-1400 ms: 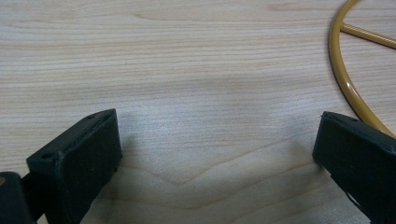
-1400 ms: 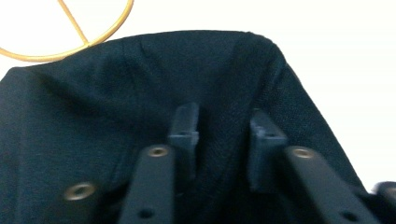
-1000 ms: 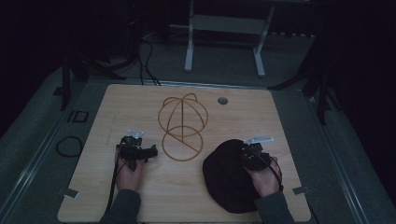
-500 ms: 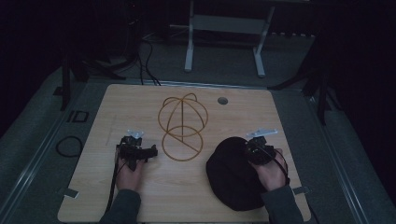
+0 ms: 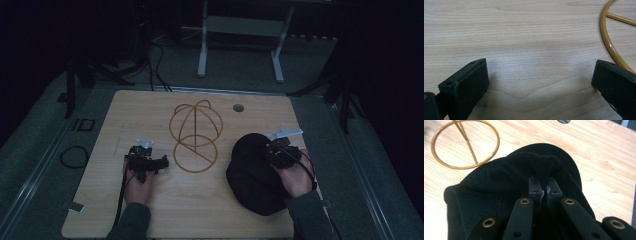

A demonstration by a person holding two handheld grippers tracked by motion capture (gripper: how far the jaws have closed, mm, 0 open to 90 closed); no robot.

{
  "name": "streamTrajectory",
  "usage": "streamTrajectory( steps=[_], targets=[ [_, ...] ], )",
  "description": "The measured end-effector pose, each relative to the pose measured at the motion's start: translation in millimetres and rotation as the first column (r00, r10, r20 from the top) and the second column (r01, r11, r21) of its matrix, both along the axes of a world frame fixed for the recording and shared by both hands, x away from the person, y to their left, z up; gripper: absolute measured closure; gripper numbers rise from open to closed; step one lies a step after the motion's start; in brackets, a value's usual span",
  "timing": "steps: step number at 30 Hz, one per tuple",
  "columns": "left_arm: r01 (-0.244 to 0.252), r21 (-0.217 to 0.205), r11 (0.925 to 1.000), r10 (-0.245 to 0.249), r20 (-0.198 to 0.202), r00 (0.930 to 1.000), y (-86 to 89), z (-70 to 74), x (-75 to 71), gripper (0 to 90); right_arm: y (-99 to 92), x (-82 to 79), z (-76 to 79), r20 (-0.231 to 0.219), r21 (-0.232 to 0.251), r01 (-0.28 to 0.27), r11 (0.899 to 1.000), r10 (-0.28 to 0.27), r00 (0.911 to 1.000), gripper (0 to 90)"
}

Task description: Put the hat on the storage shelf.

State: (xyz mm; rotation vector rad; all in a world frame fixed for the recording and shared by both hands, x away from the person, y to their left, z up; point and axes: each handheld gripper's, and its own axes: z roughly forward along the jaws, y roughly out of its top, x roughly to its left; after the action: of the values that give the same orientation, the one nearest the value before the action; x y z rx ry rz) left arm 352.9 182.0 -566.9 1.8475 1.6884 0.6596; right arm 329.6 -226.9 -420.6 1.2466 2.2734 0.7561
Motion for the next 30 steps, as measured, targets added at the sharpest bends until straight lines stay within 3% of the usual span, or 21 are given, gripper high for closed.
streamTrajectory(
  steps=[14,30],
  targets=[
    [0.001,-0.002,1.0,-0.001,0.001,1.0,-0.1,-0.1,0.1,0.7,0.9,9.8,26.7,0.047,-0.019,-0.065,0.998,0.066,0.9967,85.7],
    [0.004,-0.001,1.0,-0.004,-0.001,1.0,-0.2,0.2,0.2,0.7,1.6,23.8,47.8,0.043,-0.073,-0.13,0.989,0.133,0.9902,85.7]
  ],
)
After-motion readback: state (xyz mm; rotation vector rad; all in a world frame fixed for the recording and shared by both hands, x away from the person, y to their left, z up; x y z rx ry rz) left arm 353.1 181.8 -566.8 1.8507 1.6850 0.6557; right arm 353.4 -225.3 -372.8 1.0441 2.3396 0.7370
